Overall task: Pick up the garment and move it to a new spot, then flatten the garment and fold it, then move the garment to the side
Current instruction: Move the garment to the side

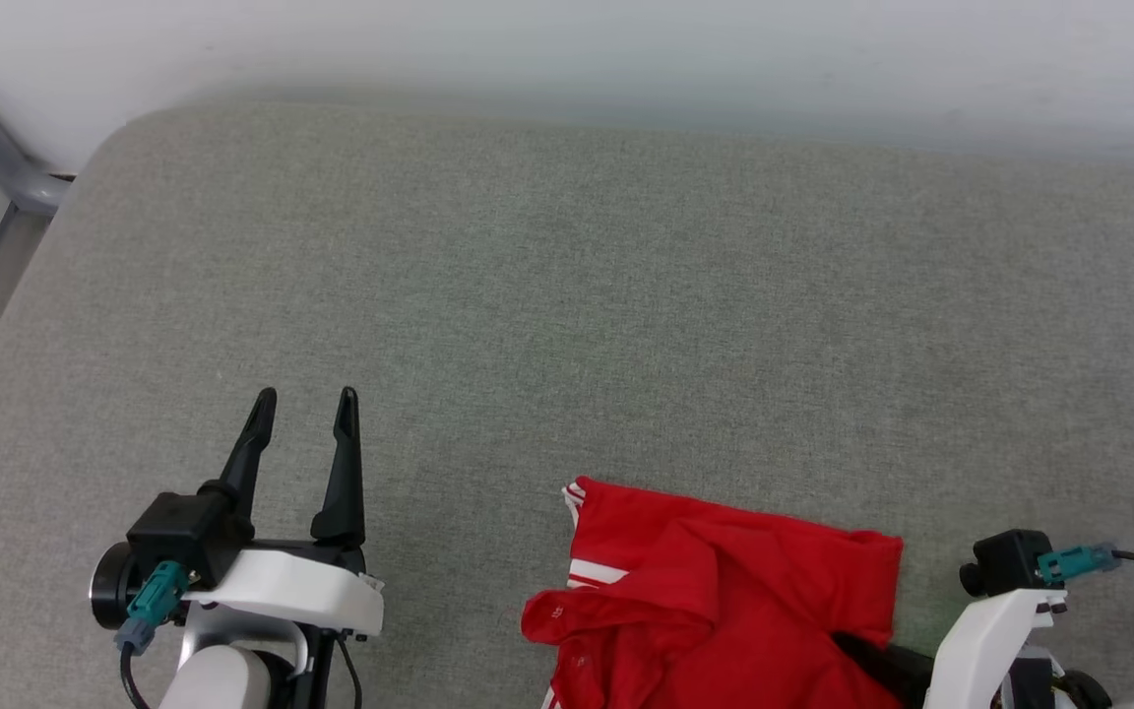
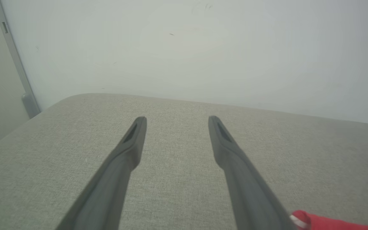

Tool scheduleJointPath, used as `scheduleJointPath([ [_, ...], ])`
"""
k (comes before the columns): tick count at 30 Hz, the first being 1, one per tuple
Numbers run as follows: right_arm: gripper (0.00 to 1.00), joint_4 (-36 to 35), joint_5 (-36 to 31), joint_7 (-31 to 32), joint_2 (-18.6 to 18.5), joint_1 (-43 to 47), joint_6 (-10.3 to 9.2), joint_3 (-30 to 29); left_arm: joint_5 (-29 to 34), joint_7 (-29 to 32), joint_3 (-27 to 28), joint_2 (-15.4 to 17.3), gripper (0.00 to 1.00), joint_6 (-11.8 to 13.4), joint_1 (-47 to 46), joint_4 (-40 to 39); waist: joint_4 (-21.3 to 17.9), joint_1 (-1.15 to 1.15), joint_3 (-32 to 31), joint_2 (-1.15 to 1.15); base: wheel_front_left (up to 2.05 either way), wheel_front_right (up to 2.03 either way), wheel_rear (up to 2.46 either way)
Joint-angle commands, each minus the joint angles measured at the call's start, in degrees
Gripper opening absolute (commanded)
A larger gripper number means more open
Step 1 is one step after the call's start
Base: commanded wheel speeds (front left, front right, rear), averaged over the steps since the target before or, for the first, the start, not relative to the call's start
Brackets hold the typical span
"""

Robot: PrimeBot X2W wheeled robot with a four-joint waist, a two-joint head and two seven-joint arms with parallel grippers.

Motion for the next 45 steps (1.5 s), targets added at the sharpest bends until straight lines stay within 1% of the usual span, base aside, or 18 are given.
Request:
scheduleJointPath([
  [1,0.0,-0.4,-0.2,-0.5,-0.9,-0.9,-0.15,-0.1,0.4,-0.3,0.1,-0.4,1.0,-0.4,0.7,0.1,-1.0,0.0,-1.3,0.0,0.0,0.0,0.0],
  [4,0.0,-2.8,-1.4,-0.8,-2.4,-1.3,-0.14,-0.2,0.6,-0.2,0.5,-0.5,1.0,-0.9,1.8,0.2,-2.9,0.0,-2.7,0.0,0.0,0.0,0.0],
  [7,0.0,-5.6,-3.5,-0.1,-4.6,-1.3,-0.13,-0.7,1.3,-0.2,0.9,-0.6,1.0,-0.6,2.9,-0.2,-5.8,0.0,-3.6,0.0,0.0,0.0,0.0],
  [13,0.0,-11.5,-8.9,2.5,-9.2,-2.2,-0.11,-2.1,2.1,-0.2,1.3,-0.9,1.0,-0.7,4.3,-1.6,-13.9,0.0,-3.7,0.0,0.0,0.0,0.0],
  [14,0.0,-11.5,-8.9,2.5,-9.2,-2.2,-0.11,-2.1,2.1,-0.2,1.3,-0.9,1.0,-0.7,4.3,-1.6,-13.9,0.0,-3.7,0.0,0.0,0.0,0.0],
  [17,0.0,-13.9,-11.4,3.4,-10.6,-3.2,-0.11,-2.6,2.5,-0.2,1.4,-0.7,1.0,-0.8,4.1,-2.2,-18.4,0.0,-2.7,0.0,0.0,0.0,0.0],
  [20,0.0,-15.3,-13.7,3.8,-11.2,-4.9,-0.11,-3.2,2.9,-0.2,1.3,-0.3,1.0,-1.1,3.6,-2.8,-23.0,0.0,-1.2,0.0,0.0,0.0,0.0],
  [23,0.0,-15.6,-15.1,2.9,-11.0,-6.6,-0.11,-3.4,3.4,-0.1,1.0,0.2,1.0,-1.2,2.0,-3.9,-26.7,0.0,1.1,0.0,0.0,0.0,0.0],
  [27,0.0,-13.5,-17.0,-0.2,-10.1,-10.7,-0.11,-3.4,4.3,0.9,0.4,1.4,1.0,-1.8,-0.4,-5.6,-30.2,0.0,5.1,0.0,0.0,0.0,0.0],
  [30,0.0,-10.8,-18.3,-3.2,-10.5,-14.4,-0.13,-3.9,5.0,2.0,-0.1,2.2,1.0,-2.0,-2.6,-7.1,-31.6,0.0,8.1,0.0,0.0,0.0,0.0],
  [32,0.0,-8.1,-18.7,-5.2,-10.5,-17.1,-0.13,-4.9,5.4,2.7,-0.4,2.7,1.0,-2.3,-4.0,-8.1,-31.9,0.0,10.2,0.0,0.0,0.0,0.0],
  [34,0.0,-5.4,-19.5,-7.3,-11.4,-20.0,-0.14,-6.0,5.7,3.5,-0.5,3.5,1.0,-2.5,-5.4,-9.0,-31.9,0.0,12.1,0.0,0.0,0.0,0.0],
  [39,0.0,1.8,-20.3,-12.7,-13.8,-26.0,-0.13,-10.4,6.8,5.3,-1.9,4.3,1.0,-3.4,-9.3,-11.4,-30.4,0.0,17.0,0.0,0.0,0.0,0.0],
  [45,0.0,9.6,-21.6,-17.8,-16.9,-32.0,-0.14,-15.0,8.0,7.2,-2.8,5.3,1.0,-4.2,-13.6,-14.4,-28.1,0.0,22.6,0.0,0.0,0.0,0.0],
])
